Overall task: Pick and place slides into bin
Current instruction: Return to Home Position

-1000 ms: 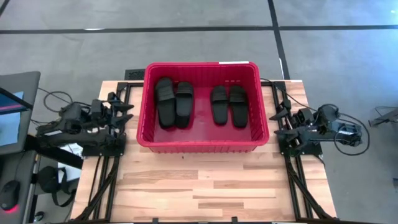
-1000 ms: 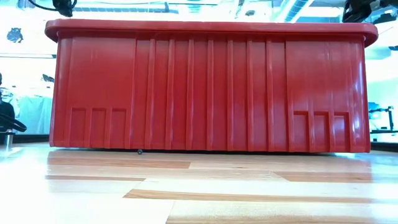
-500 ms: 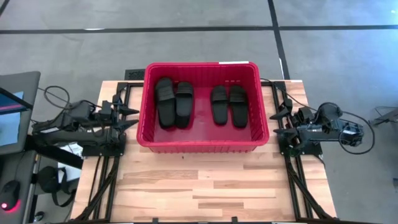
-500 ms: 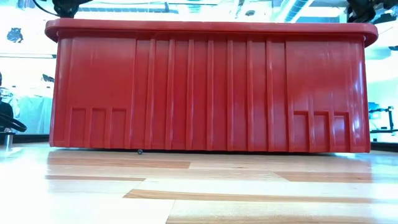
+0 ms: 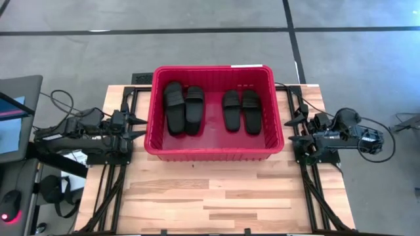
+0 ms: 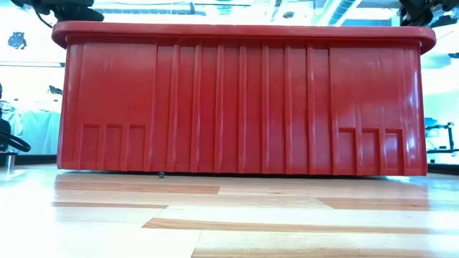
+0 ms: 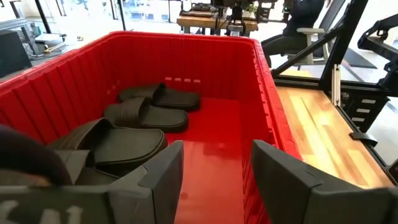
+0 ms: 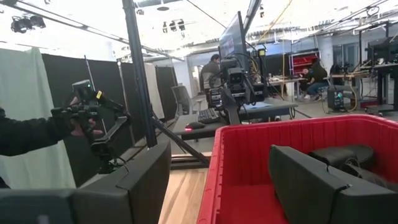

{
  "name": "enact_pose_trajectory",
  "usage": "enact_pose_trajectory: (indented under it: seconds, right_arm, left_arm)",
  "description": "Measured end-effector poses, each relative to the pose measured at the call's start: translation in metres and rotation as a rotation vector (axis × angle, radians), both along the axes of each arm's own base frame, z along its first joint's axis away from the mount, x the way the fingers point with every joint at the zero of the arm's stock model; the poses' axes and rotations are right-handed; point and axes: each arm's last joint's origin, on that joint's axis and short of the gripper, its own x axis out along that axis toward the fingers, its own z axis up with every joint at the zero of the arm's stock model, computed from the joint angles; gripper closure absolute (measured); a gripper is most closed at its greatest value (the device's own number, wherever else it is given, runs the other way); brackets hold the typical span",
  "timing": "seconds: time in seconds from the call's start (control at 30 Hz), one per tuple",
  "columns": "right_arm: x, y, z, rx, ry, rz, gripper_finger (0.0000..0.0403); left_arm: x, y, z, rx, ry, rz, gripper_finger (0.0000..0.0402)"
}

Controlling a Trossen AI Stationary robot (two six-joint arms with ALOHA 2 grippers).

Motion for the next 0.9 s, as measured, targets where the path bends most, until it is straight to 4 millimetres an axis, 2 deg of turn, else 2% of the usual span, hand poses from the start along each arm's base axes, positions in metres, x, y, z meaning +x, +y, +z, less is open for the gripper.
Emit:
enact_pose_trajectory:
  seconds: [0.9]
  right_arm:
    - [0.0002,0.0,-0.0009,0.0,0.009,0.0,0.0147]
  left_arm:
    - [0.0001,0.0,-0.0006,-0.001,0.004,0.0,0.0226]
